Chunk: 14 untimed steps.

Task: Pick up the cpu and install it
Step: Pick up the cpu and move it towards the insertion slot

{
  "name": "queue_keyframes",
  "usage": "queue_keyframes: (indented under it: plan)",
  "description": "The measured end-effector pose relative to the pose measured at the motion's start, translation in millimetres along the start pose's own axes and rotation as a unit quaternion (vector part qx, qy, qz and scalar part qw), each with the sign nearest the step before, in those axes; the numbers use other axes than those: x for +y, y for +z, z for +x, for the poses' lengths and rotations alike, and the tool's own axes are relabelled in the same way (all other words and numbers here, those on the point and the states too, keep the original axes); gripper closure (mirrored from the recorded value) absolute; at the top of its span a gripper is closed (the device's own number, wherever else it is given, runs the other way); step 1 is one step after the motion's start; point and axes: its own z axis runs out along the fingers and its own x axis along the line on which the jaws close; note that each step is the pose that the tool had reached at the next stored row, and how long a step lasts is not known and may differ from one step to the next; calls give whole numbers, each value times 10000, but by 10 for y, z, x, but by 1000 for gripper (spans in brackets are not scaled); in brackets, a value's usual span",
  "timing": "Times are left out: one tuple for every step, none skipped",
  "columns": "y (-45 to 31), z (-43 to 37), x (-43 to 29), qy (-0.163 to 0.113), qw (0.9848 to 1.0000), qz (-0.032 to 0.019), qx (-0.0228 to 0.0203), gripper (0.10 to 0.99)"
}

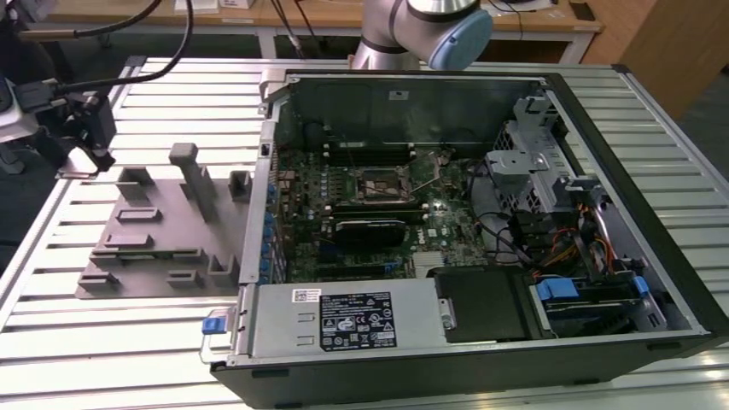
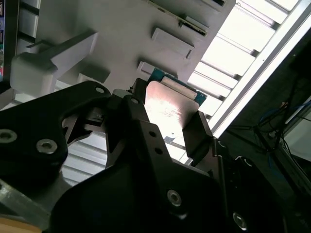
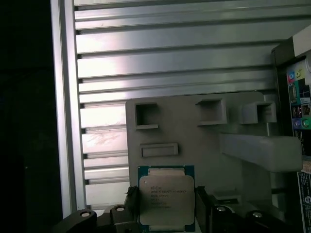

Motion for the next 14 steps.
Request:
queue_keyframes:
  plan:
    - [-28, 0, 1, 0, 10000, 0, -3, 541]
    - [-56, -1, 3, 0, 10000, 0, -6, 541]
    - [-87, -1, 5, -1, 10000, -1, -9, 541]
    - [-116, -2, 6, -1, 10000, -1, -11, 541]
    - [-146, -2, 8, -1, 10000, -1, -14, 541]
    - [-177, -3, 10, -1, 10000, -2, -17, 541]
    - [-206, -3, 11, -1, 10000, -2, -20, 541]
    - [-234, -4, 13, -1, 10000, -2, -22, 541]
    - [-261, -4, 14, -1, 10000, -2, -24, 541]
    - [-291, -5, 16, -2, 10000, -2, -27, 541]
    - [-319, -5, 18, -2, 10000, -3, -29, 541]
    - [-345, -6, 19, -2, 10000, -3, -31, 541]
    - [-371, -6, 20, -2, 10000, -3, -33, 541]
    - [-397, -6, 22, -2, 10000, -3, -34, 541]
